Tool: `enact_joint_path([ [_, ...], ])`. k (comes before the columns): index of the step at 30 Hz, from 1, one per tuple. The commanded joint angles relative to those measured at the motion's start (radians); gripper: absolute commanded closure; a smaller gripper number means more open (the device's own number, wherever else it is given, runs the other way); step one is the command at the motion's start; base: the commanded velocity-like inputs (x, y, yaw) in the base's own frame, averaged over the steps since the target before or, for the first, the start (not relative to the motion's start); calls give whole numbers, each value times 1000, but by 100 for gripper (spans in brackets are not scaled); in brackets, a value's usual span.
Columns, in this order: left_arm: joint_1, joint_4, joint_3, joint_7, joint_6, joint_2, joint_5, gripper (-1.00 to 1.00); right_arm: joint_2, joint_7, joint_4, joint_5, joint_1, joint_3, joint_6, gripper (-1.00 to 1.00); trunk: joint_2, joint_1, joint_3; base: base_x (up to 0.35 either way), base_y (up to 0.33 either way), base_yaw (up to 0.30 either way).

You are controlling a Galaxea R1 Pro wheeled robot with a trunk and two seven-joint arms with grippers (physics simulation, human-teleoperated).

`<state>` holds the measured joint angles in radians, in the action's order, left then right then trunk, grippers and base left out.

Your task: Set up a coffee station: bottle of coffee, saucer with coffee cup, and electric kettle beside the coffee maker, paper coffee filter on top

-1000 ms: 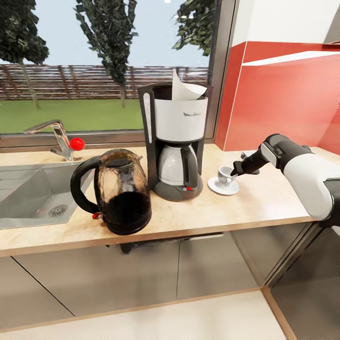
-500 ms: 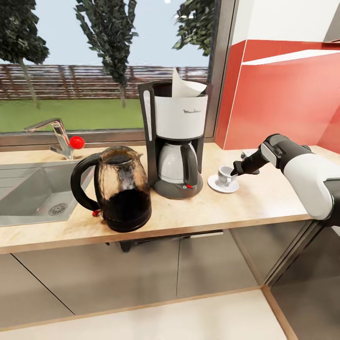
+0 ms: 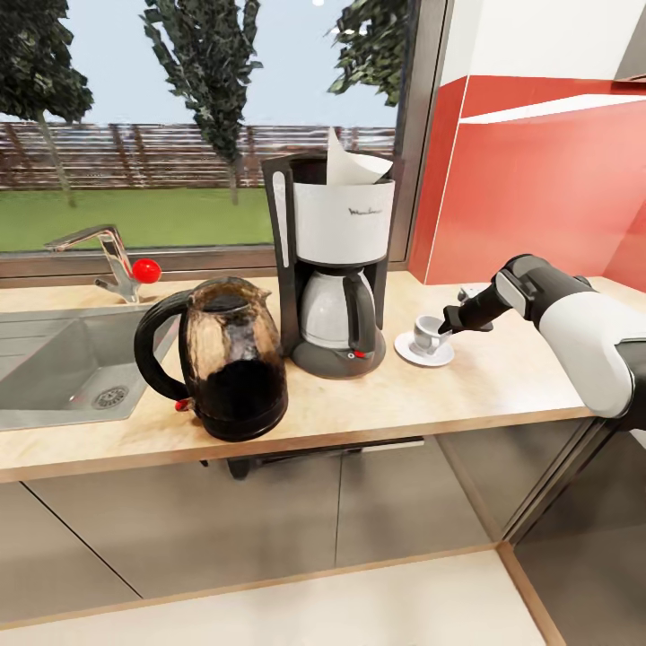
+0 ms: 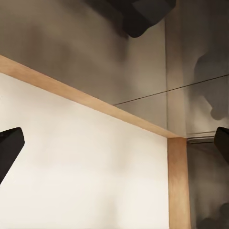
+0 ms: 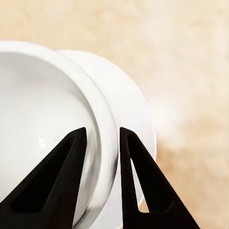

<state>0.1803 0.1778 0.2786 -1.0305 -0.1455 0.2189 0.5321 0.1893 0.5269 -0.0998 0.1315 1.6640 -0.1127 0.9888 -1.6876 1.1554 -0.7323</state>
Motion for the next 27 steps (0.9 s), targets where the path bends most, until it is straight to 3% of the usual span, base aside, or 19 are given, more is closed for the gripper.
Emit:
enact_joint_path([
  [1,1,-1,-6,-2,-7,0,6,-100,1,10,-1,10,0,-7,1,100,0,0,-1,0,0,0],
  [2,1,-1,-6,-2,-7,0,6,-100,1,10,-1,10,0,-7,1,-100,0,0,-1,0,0,0],
  [22,1,-1,-6,-2,-7,0,6,-100,1,11,-3,8,0,-8,2,-100,0,0,-1,0,0,0],
  [27,1,-1,-6,-2,-7,0,6,-100,1,11,-3,8,0,-8,2,-100,35,-19,15,0,0,0],
])
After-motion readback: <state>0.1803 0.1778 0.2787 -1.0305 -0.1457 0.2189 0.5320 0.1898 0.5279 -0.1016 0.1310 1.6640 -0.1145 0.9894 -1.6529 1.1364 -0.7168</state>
